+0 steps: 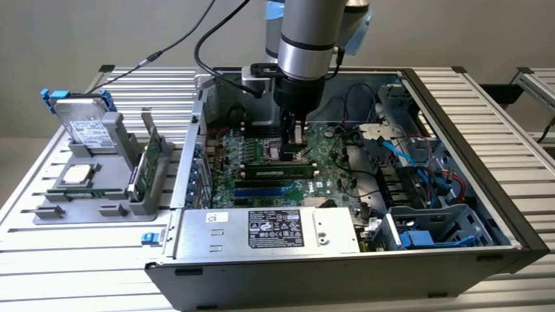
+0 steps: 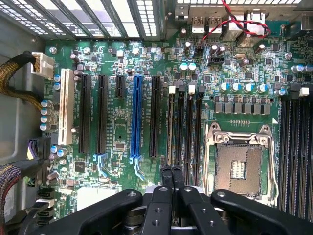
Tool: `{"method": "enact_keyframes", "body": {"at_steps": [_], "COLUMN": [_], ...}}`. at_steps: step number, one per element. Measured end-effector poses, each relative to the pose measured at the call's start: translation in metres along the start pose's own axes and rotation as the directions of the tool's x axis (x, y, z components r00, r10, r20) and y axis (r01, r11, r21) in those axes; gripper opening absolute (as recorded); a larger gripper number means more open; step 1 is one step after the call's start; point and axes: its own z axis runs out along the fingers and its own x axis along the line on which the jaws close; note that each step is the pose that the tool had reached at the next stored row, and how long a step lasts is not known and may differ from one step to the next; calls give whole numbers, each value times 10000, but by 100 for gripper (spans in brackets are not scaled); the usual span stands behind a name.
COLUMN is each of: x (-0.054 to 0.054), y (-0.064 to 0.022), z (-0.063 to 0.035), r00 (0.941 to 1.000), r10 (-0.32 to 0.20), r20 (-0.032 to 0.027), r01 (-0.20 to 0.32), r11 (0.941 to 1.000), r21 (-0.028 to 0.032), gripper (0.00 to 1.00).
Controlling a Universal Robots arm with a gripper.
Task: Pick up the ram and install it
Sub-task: 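Insert the ram into the slot, then press down the ram until it locks into place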
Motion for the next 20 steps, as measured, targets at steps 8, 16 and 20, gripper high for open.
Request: {"method": "enact_keyframes", "body": {"at_steps": [8,16,20], "x": [0,-3,-14], "y": [0,0,-5], "z": [0,34,98], "r00": [10000,10000,10000], "r10": [0,1,0], "r20": [0,0,-2], "r01": [0,-1,0], "r11": [10000,10000,10000], "r21": [0,0,0], "gripper": [10,10,10]}}
